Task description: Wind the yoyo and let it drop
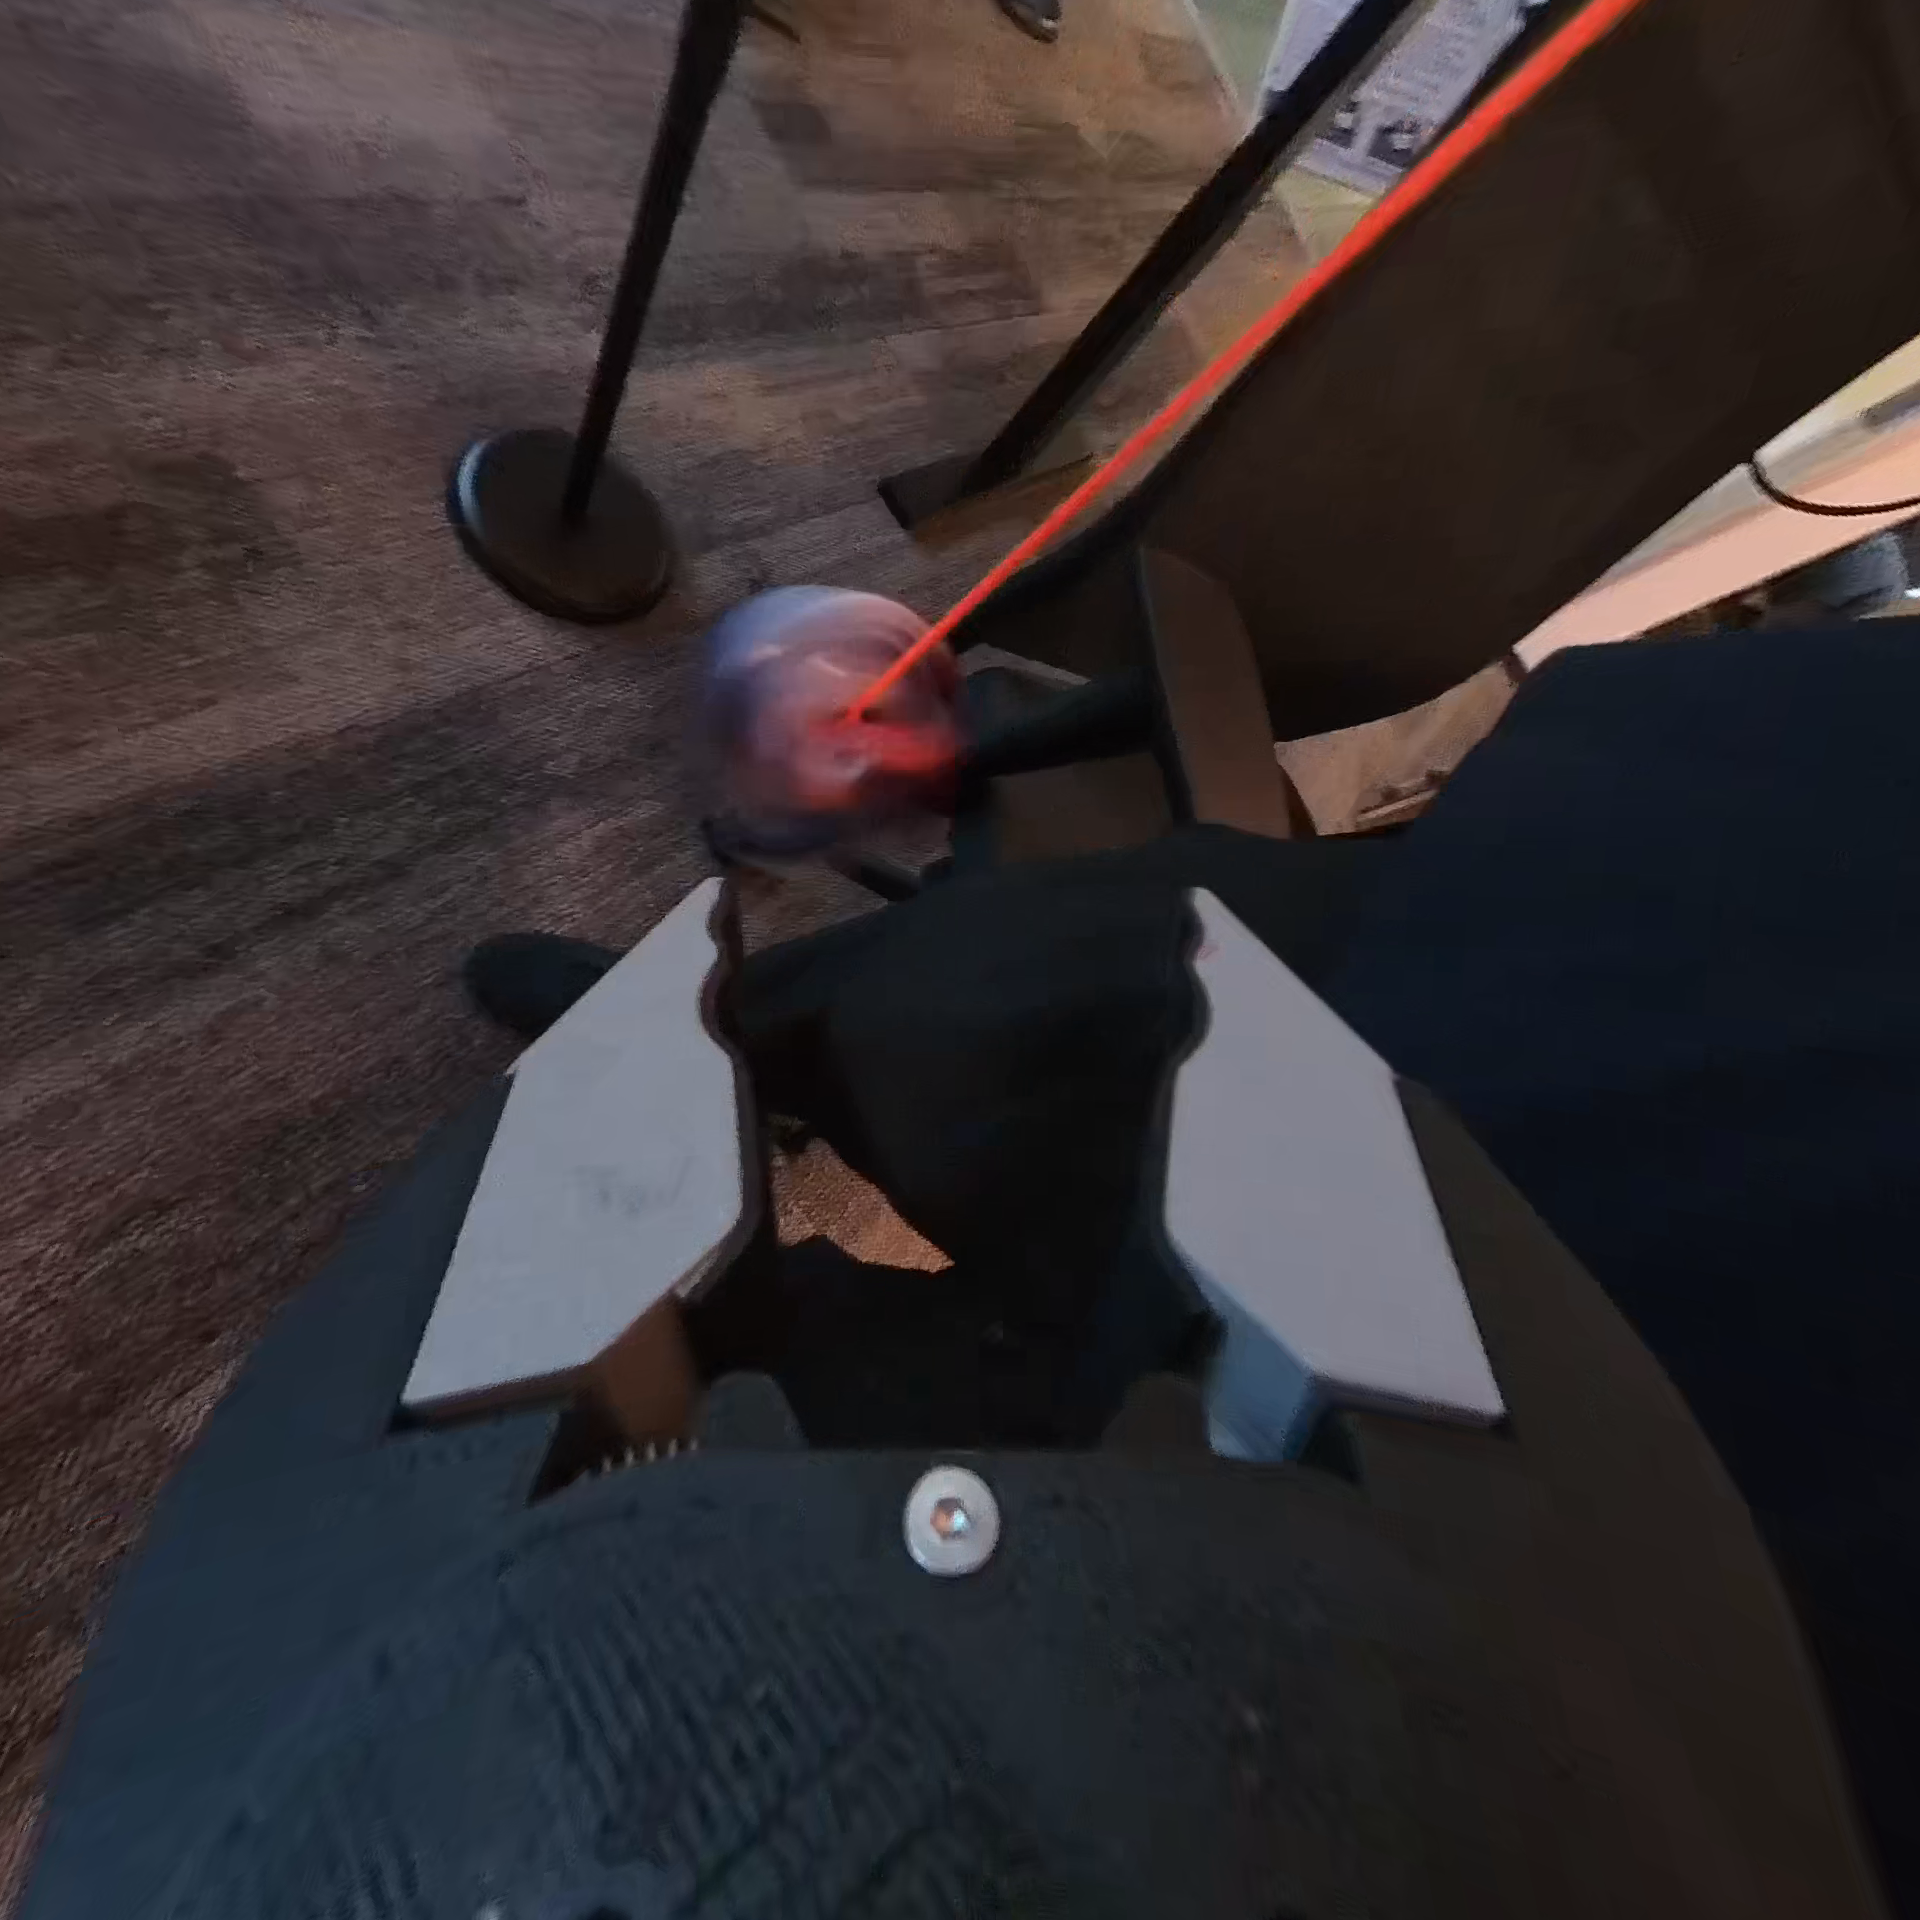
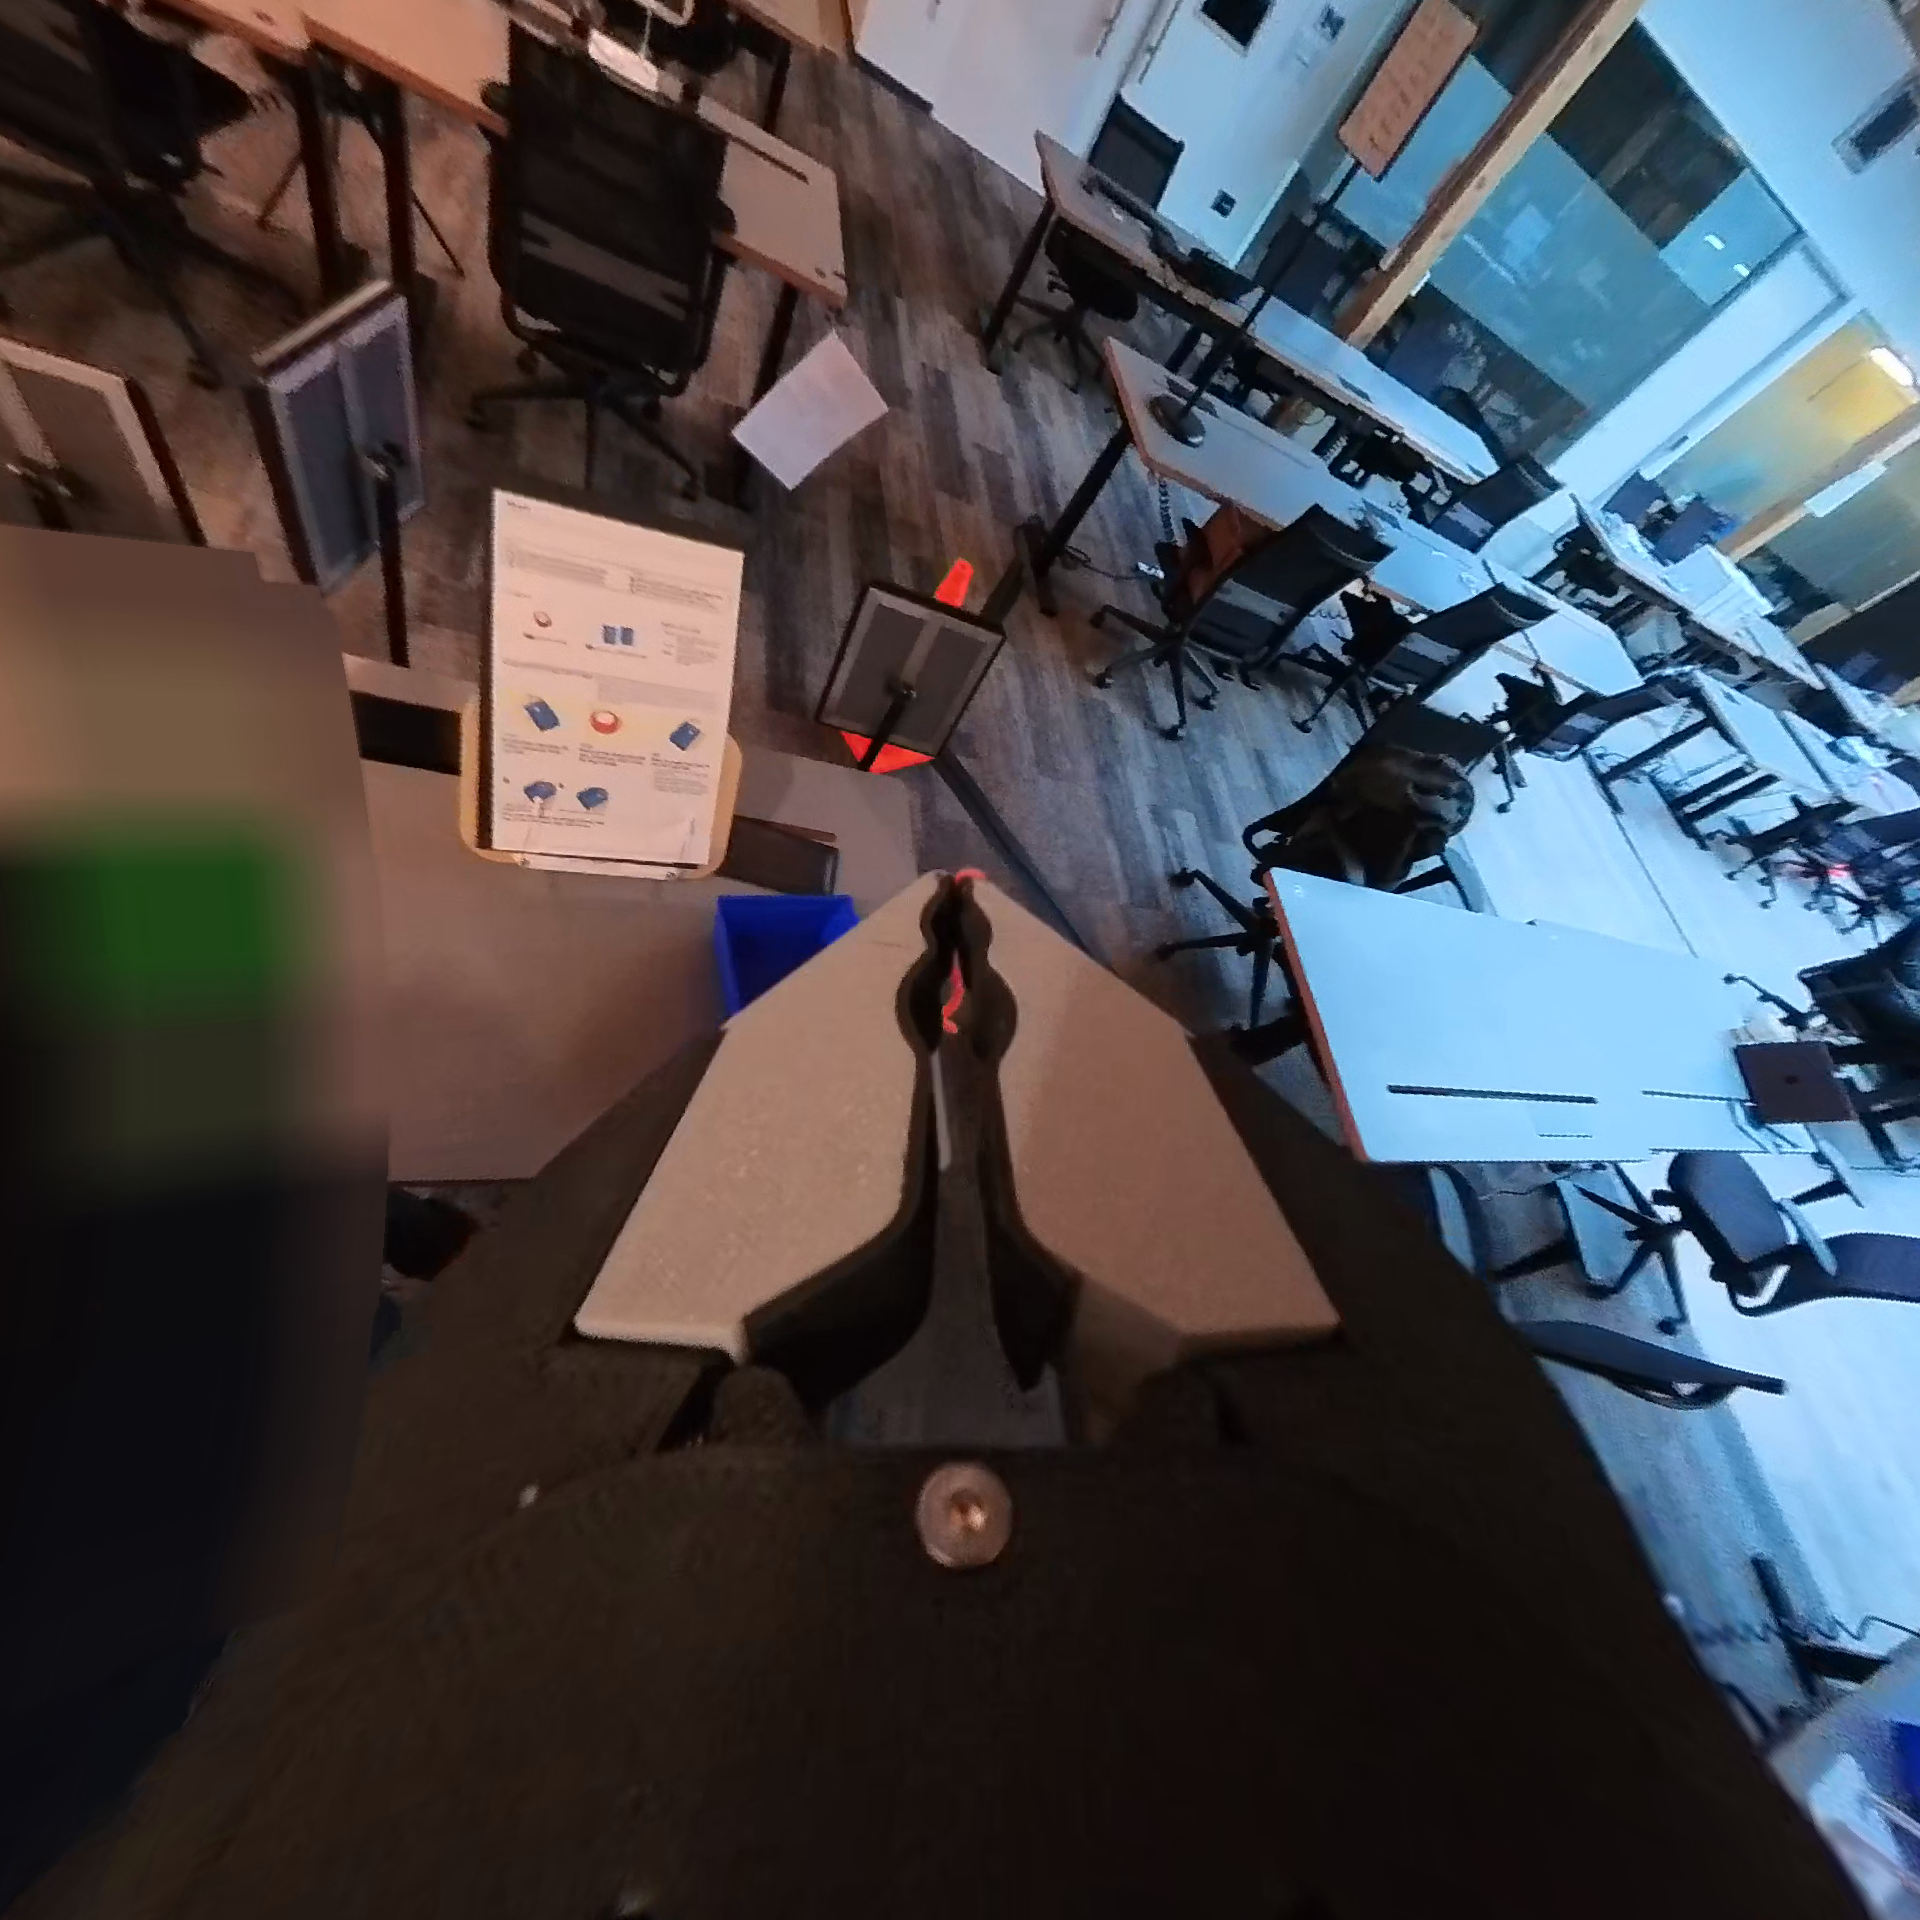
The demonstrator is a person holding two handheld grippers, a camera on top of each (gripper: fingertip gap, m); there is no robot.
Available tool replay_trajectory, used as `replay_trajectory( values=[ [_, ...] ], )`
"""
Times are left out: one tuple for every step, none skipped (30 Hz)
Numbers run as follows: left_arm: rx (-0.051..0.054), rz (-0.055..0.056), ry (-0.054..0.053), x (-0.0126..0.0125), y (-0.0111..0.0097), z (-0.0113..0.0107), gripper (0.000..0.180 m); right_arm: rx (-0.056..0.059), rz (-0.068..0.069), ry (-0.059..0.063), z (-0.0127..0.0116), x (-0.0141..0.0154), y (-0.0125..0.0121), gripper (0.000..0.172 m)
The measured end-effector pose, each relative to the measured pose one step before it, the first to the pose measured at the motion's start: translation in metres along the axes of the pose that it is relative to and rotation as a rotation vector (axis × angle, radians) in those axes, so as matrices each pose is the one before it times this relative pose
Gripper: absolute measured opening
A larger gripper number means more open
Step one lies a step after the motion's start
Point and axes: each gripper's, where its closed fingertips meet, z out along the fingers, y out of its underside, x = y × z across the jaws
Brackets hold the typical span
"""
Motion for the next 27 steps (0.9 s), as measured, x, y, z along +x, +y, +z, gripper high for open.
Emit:
replay_trajectory(
  values=[
    [0.0058, 0.0065, 0.0031, 0.00185, -0.00089, 0.00131, 0.083, -0.0008, 0.0153, 0.0023, -0.00556, 0.00275, -0.00239, 0.000],
    [0.0091, 0.0066, -0.0055, 0.00056, -0.00155, 0.00094, 0.084, -0.0021, 0.0067, 0.0158, -0.00522, 0.00431, -0.00133, 0.000],
    [0.0024, 0.0029, -0.0068, -0.00032, -0.00076, 0.00079, 0.086, -0.0008, 0.0002, 0.0196, -0.00494, 0.00436, -0.00054, 0.000],
    [0.0007, -0.0036, -0.0116, -0.00147, -0.00071, 0.00083, 0.088, 0.0039, 0.0008, 0.0108, -0.00471, 0.00279, -0.00072, 0.000],
    [0.0021, -0.0022, -0.0106, -0.00166, -0.00069, 0.00044, 0.088, 0.0121, 0.0050, 0.0005, -0.00483, 0.00117, -0.00139, 0.000],
    [0.0025, -0.0015, -0.0087, -0.00171, -0.00056, 0.00036, 0.089, 0.0189, 0.0068, -0.0079, -0.00465, -0.00013, -0.00218, 0.000],
    [0.0016, -0.0047, -0.0012, -0.00045, -0.00006, 0.00024, 0.087, 0.0188, 0.0065, -0.0107, -0.00424, -0.00068, -0.00206, 0.000],
    [-0.0028, -0.0026, 0.0152, 0.00219, 0.00128, 0.00046, 0.087, 0.0136, 0.0034, -0.0042, -0.00356, 0.00024, -0.00160, 0.000],
    [-0.0074, -0.0030, 0.0046, 0.00082, 0.00262, 0.00054, 0.085, 0.0070, 0.0002, 0.0028, -0.00252, 0.00155, -0.00083, 0.000],
    [-0.0122, 0.0037, 0.0064, 0.00134, 0.00402, 0.00067, 0.085, 0.0028, 0.0019, 0.0037, -0.00174, 0.00204, -0.00057, 0.000],
    [-0.0145, 0.0058, 0.0094, 0.00180, 0.00501, 0.00050, 0.083, 0.0045, 0.0060, -0.0010, -0.00109, 0.00177, -0.00117, 0.000],
    [-0.0166, 0.0036, 0.0188, 0.00323, 0.00569, 0.00079, 0.080, 0.0067, 0.0090, -0.0052, -0.00095, 0.00133, -0.00191, 0.000],
    [-0.0144, -0.0013, 0.0245, 0.00402, 0.00552, 0.00102, 0.078, 0.0072, 0.0087, -0.0055, -0.00124, 0.00110, -0.00246, 0.000],
    [-0.0102, -0.0037, 0.0151, 0.00272, 0.00439, 0.00113, 0.076, 0.0060, 0.0051, -0.0018, -0.00137, 0.00123, -0.00234, 0.000],
    [-0.0028, 0.0015, 0.0015, 0.00090, 0.00234, 0.00039, 0.071, 0.0025, -0.0002, 0.0052, -0.00140, 0.00171, -0.00176, 0.000],
    [0.0130, 0.0095, -0.0038, 0.00055, -0.00088, -0.00078, 0.066, -0.0007, -0.0045, 0.0113, -0.00125, 0.00219, -0.00096, 0.000],
    [0.0305, 0.0119, -0.0027, 0.00138, -0.00458, -0.00181, 0.060, 0.0001, -0.0034, 0.0084, -0.00109, 0.00173, -0.00041, 0.000],
    [0.0408, 0.0061, 0.0012, 0.00211, -0.00728, -0.00253, 0.055, 0.0031, 0.0017, -0.0010, -0.00093, 0.00036, -0.00032, 0.000],
    [0.0363, -0.0011, -0.0014, 0.00134, -0.00770, -0.00228, 0.057, 0.0039, 0.0034, -0.0051, -0.00069, -0.00022, -0.00032, 0.000],
    [0.0295, -0.0044, -0.0085, -0.00047, -0.00714, -0.00166, 0.062, 0.0028, 0.0003, -0.0019, -0.00065, 0.00011, -0.00038, 0.000],
    [0.0149, -0.0130, -0.0130, -0.00247, -0.00520, -0.00064, 0.069, 0.0021, -0.0022, 0.0011, -0.00052, 0.00051, -0.00043, 0.000],
    [0.0027, -0.0181, -0.0020, -0.00214, -0.00359, -0.00010, 0.071, 0.0027, -0.0014, -0.0004, -0.00029, 0.00027, -0.00068, 0.000],
    [0.0046, -0.0176, 0.0001, -0.00261, -0.00373, -0.00011, 0.071, 0.0032, 0.0005, -0.0019, 0.00029, -0.00006, -0.00082, 0.000],
    [0.0114, -0.0088, -0.0089, -0.00426, -0.00471, -0.00074, 0.069, -0.0010, 0.0007, -0.0014, 0.00065, 0.00001, -0.00022, 0.000],
    [0.0145, 0.0006, -0.0169, -0.00555, -0.00520, -0.00119, 0.067, -0.0061, -0.0012, -0.0015, 0.00102, -0.00023, 0.00054, 0.000],
    [0.0144, 0.0028, -0.0166, -0.00608, -0.00532, -0.00121, 0.066, -0.0068, -0.0028, -0.0016, 0.00101, -0.00070, 0.00057, 0.000],
    [0.0129, -0.0013, -0.0188, -0.00698, -0.00496, -0.00121, 0.065, -0.0040, -0.0035, -0.0021, 0.00079, -0.00130, 0.00005, 0.000]
  ],
)
